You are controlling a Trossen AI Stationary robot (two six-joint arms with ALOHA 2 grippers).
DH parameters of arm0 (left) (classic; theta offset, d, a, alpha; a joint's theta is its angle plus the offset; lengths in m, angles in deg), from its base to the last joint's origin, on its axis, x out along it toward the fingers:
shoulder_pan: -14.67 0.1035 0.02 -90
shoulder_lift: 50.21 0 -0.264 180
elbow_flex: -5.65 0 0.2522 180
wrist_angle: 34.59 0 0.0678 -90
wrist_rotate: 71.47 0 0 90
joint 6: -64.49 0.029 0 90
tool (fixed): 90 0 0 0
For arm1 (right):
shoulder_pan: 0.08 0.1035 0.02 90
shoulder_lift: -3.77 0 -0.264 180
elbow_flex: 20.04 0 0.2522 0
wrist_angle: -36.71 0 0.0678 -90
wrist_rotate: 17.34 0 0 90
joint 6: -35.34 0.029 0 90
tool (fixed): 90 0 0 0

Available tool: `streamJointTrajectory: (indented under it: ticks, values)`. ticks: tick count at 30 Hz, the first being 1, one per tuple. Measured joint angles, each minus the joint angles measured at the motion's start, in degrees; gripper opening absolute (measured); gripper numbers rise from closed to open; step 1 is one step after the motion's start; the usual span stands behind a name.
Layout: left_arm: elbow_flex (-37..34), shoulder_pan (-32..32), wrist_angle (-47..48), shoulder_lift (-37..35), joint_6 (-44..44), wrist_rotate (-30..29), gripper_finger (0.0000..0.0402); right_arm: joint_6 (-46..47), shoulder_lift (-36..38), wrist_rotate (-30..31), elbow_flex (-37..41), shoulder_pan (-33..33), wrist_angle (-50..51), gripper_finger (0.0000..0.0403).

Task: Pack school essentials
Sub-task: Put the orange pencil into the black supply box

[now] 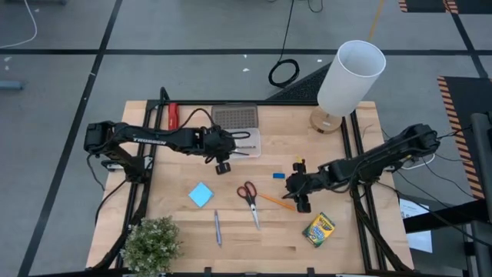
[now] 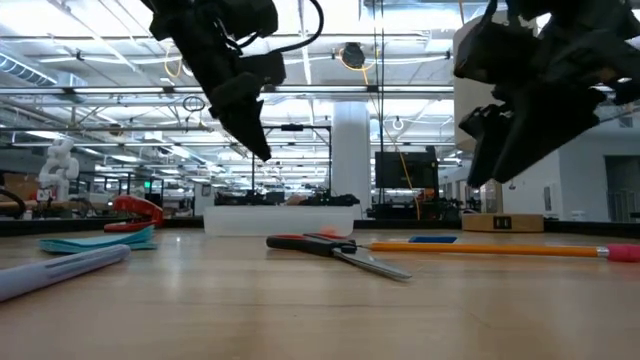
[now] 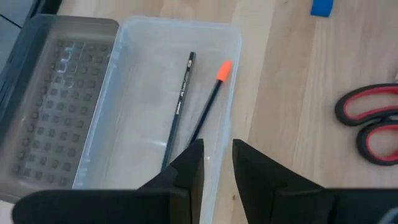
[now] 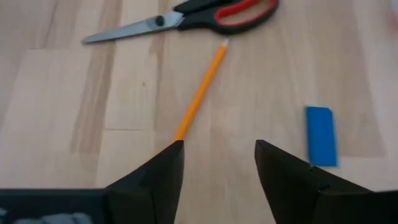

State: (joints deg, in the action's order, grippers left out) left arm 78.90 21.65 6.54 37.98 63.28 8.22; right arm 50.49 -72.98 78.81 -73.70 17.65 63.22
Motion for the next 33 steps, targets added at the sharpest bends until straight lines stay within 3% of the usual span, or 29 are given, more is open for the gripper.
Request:
streamJointTrajectory:
  ticks: [9, 17, 24, 33]
  values:
    - [0.0, 0.0, -0.4, -0.6, 0.7, 0.0, 0.0088, 8.3, -3.0, -1.4, 0.0, 6.8, 0.3, 0.0184]
    - [0.0, 0.0, -0.4, -0.6, -1.0, 0.2, 0.0088, 12.5, -3.0, 3.6, 0.0, 10.8, 1.3, 0.0161]
    - [0.0, -0.1, -0.6, -0.6, -2.4, 0.3, 0.0088, 17.4, -6.0, 11.5, 0.0, 15.6, -0.1, 0.0160]
    - [0.0, -1.1, -0.6, -0.6, -3.0, 0.4, 0.0088, 19.7, -12.0, 12.0, 0.0, 15.9, -3.2, 0.0160]
